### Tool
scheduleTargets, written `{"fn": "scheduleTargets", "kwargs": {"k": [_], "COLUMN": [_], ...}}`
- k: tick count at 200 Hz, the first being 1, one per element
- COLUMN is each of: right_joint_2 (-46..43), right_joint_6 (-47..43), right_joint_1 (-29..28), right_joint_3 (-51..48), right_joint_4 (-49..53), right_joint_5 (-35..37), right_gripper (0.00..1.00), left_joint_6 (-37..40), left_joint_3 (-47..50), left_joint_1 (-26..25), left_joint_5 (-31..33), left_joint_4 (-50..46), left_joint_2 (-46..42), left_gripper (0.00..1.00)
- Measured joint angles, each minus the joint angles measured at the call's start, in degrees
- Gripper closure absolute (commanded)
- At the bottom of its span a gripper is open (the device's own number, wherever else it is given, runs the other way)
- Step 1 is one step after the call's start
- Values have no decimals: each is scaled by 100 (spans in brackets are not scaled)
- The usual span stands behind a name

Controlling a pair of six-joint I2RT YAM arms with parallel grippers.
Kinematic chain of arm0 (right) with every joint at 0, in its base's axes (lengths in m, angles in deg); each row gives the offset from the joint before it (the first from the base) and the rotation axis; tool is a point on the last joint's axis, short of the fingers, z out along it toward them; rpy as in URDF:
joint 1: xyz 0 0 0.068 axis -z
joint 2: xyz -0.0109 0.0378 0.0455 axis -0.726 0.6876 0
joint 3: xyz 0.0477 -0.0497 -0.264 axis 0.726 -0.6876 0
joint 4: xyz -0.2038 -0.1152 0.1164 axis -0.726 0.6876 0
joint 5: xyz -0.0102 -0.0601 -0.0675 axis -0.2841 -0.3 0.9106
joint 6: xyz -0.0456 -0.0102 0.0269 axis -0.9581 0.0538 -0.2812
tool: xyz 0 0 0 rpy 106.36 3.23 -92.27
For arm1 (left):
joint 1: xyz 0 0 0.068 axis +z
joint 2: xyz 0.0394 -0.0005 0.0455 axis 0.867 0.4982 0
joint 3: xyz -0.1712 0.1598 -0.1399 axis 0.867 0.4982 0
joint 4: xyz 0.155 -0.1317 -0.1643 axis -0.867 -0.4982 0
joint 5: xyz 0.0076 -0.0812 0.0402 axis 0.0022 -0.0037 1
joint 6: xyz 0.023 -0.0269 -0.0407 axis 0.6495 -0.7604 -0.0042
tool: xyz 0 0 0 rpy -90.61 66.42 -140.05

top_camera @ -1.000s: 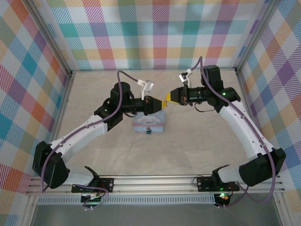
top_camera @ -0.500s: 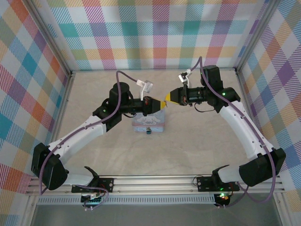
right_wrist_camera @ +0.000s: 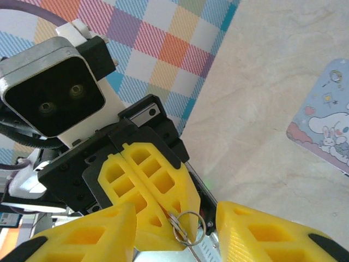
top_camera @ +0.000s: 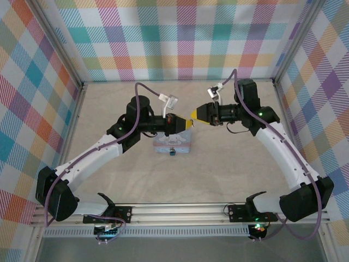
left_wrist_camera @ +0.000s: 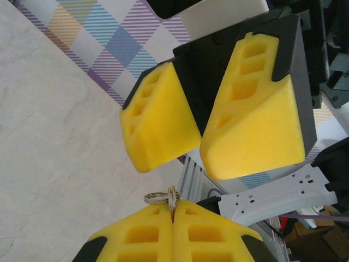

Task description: Unlock a padlock with a key

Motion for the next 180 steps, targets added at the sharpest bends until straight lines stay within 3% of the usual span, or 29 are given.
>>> {"fn": "scheduleTargets", "kwargs": {"k": [56,109,180], "right_joint_2": [0,0,-50], "right_joint_6": [22,0,-129], "right_joint_1": [-7,-28,-20], "right_joint_3": [-116,-216,-313], "right_joint_4": [-350,-492,-553], "right_joint_5": [-444,-817,-901], "right_gripper": [66,62,92], "left_joint_6": [-4,-4,-7], "left_joint_3": [-13,-55,-118], "left_joint_1": [0,0,0], "left_joint_5": [-219,-249,-407], "left_joint_4": [11,39,31], "left_joint_2": [0,0,0], "left_gripper": [100,100,100]}}
